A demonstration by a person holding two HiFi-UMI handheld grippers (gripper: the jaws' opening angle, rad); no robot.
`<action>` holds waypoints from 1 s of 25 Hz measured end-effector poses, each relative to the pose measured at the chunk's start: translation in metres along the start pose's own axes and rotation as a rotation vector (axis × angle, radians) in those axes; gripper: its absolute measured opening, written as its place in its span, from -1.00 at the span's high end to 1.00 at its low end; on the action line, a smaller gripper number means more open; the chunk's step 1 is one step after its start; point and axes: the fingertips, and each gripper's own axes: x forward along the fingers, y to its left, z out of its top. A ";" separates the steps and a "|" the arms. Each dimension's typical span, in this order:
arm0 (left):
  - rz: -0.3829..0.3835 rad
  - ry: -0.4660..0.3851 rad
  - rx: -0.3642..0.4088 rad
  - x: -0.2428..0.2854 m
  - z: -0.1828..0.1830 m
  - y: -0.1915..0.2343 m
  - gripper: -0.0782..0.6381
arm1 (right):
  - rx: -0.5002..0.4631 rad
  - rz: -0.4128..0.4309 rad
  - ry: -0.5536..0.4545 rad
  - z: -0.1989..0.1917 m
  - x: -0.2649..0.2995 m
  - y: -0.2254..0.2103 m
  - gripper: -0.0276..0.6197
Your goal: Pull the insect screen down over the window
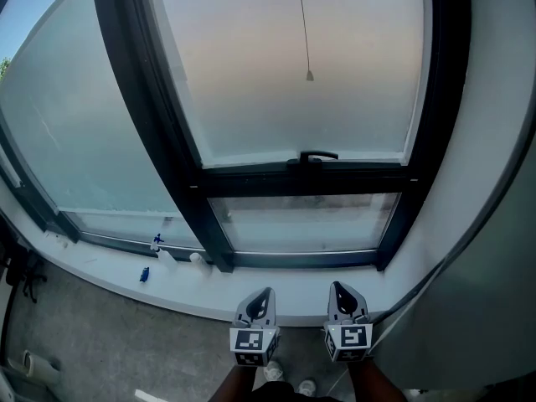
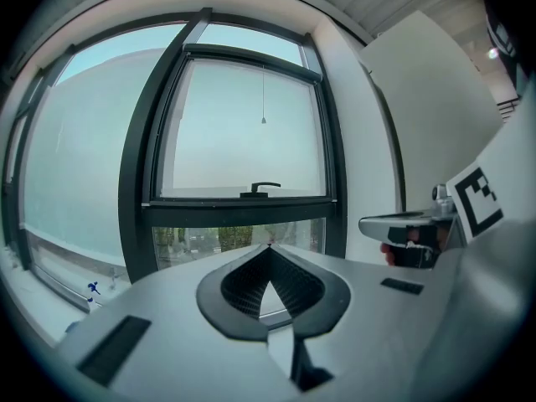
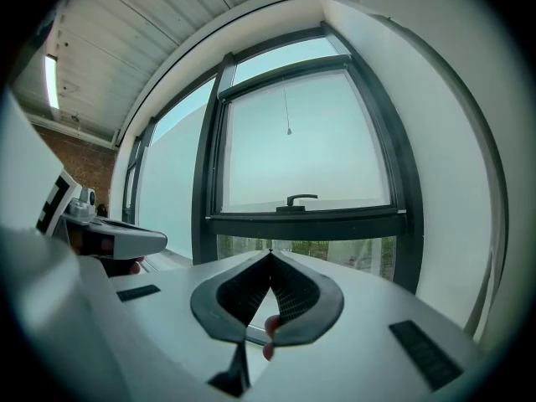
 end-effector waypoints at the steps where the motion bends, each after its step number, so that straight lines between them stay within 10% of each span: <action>1: -0.009 -0.014 -0.011 0.004 0.002 0.000 0.79 | -0.001 -0.001 0.002 0.000 0.004 -0.001 0.91; 25: -0.080 -0.049 -0.032 0.143 0.032 0.082 0.79 | -0.039 -0.093 0.003 0.016 0.150 -0.020 0.91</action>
